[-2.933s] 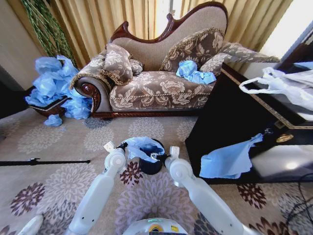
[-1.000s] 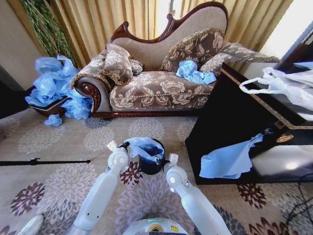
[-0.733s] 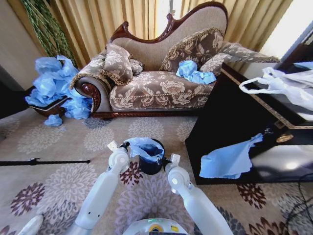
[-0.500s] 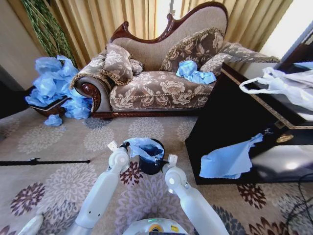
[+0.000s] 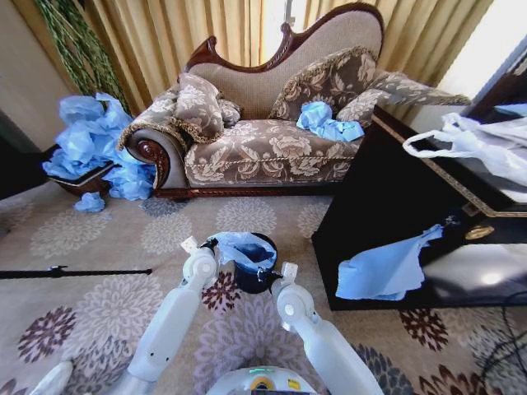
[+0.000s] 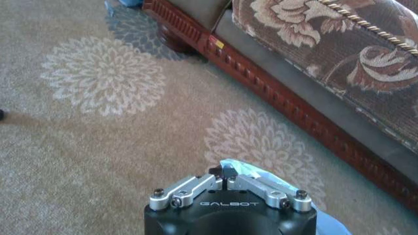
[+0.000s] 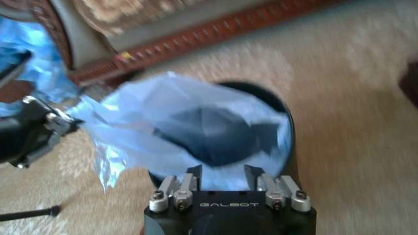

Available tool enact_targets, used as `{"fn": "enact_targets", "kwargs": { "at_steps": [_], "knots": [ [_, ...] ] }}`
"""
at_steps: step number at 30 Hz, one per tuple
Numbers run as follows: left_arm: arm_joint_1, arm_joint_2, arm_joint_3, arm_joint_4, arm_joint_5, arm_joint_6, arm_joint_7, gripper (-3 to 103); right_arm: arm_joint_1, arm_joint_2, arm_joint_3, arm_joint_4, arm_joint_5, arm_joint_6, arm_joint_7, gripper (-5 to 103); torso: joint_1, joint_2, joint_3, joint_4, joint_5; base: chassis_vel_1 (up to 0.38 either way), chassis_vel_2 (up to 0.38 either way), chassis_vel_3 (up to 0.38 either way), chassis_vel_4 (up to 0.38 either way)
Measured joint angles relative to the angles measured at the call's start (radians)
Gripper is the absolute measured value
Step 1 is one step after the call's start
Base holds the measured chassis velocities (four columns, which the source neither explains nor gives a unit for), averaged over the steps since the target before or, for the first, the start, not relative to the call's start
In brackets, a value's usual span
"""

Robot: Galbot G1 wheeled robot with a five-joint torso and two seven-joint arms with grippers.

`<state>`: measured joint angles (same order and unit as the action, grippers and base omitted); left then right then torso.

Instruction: Place a garbage bag over the trash bin.

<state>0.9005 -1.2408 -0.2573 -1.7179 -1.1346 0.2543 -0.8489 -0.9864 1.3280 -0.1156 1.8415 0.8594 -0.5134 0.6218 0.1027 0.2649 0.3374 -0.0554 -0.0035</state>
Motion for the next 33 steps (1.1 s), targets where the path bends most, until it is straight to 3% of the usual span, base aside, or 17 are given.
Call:
{"fn": "enact_targets", "kwargs": {
  "at_steps": [1,8,10,15,20,24,33],
  "knots": [
    [0.000,0.000,0.000,0.000,0.000,0.000,0.000,0,0.000,0.000,0.000,0.000,0.000,0.000,0.000,43,0.000,0.000,0.000,0.0000,0.0000,0.000,0.000,0.000,0.000],
    [-0.005,-0.007,0.001,0.010,-0.002,0.000,0.003,0,0.151,-0.082,-0.122,-0.060,-0.009,-0.038,-0.069,76,0.000,0.000,0.000,0.0005,0.0001,0.000,0.000,0.000,0.000],
    [-0.005,-0.007,0.001,0.010,-0.002,0.000,0.003,0,0.167,-0.091,-0.138,-0.065,-0.003,-0.046,-0.069,76,0.000,0.000,0.000,0.0003,0.0001,0.000,0.000,0.000,0.000],
    [-0.006,-0.007,-0.001,0.000,-0.006,0.000,0.003,0,0.281,-0.154,-0.244,-0.084,0.112,-0.110,-0.022,95,0.000,0.000,0.000,0.0000,-0.0001,0.000,0.000,0.000,0.000],
    [-0.003,-0.007,-0.008,-0.002,-0.007,-0.001,0.003,0,0.341,-0.169,-0.298,-0.097,0.224,-0.139,0.046,98,0.000,0.000,0.000,0.0001,0.0000,0.000,0.000,0.000,0.000],
    [0.002,-0.007,-0.012,-0.004,-0.008,-0.002,0.004,0,0.370,-0.168,-0.323,-0.119,0.272,-0.149,0.079,88,0.000,0.000,0.000,0.0001,-0.0001,0.000,0.000,0.000,0.000],
    [0.002,-0.011,-0.014,-0.002,-0.008,-0.010,0.016,0,0.401,-0.155,-0.364,-0.174,0.263,-0.156,0.077,77,0.000,0.000,0.000,0.0001,-0.0001,0.000,0.000,0.000,0.000]
  ]
}}
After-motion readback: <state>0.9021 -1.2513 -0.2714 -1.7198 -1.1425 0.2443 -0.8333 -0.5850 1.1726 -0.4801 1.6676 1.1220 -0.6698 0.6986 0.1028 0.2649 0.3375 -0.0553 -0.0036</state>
